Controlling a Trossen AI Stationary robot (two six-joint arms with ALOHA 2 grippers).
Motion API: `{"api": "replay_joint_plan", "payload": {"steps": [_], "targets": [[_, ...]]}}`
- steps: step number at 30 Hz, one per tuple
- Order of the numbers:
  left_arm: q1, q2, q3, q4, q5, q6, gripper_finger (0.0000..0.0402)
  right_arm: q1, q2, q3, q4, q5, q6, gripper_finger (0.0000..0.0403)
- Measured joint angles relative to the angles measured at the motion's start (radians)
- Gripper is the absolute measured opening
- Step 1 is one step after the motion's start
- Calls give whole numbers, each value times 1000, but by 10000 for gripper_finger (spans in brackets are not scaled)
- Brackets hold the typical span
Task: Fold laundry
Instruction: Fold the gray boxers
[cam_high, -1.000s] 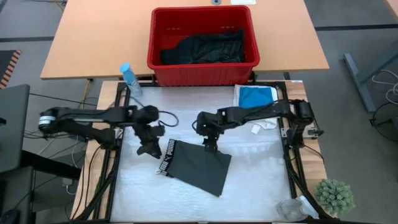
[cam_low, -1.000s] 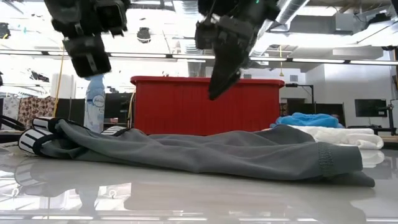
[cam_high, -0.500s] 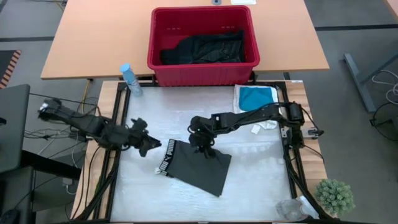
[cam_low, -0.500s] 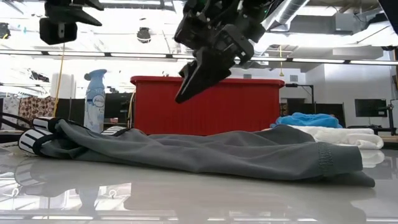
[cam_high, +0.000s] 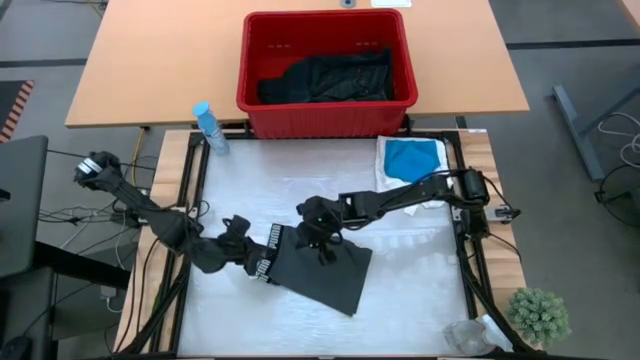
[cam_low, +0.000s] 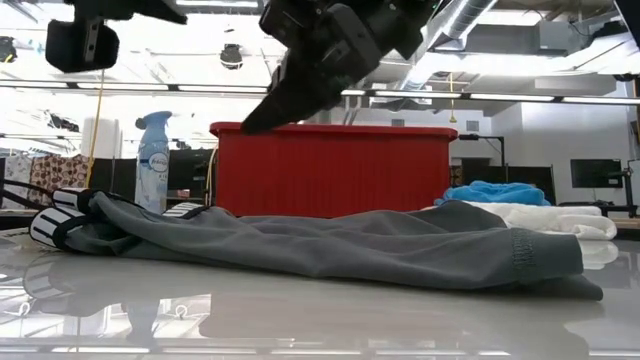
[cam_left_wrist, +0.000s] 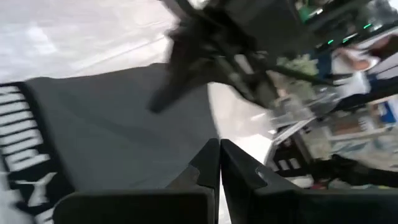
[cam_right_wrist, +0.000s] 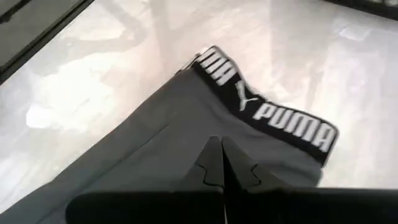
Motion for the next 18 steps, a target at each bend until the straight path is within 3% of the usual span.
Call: {"api": "replay_joint_plan", "payload": {"steps": [9,18], "targets": [[-55,11,1,13,-151,-103,0,-34,72,1,104,42,-8,13],[-60,11,1,-5,-181,-138,0,-77,233,171,84,17,-8,13]]}}
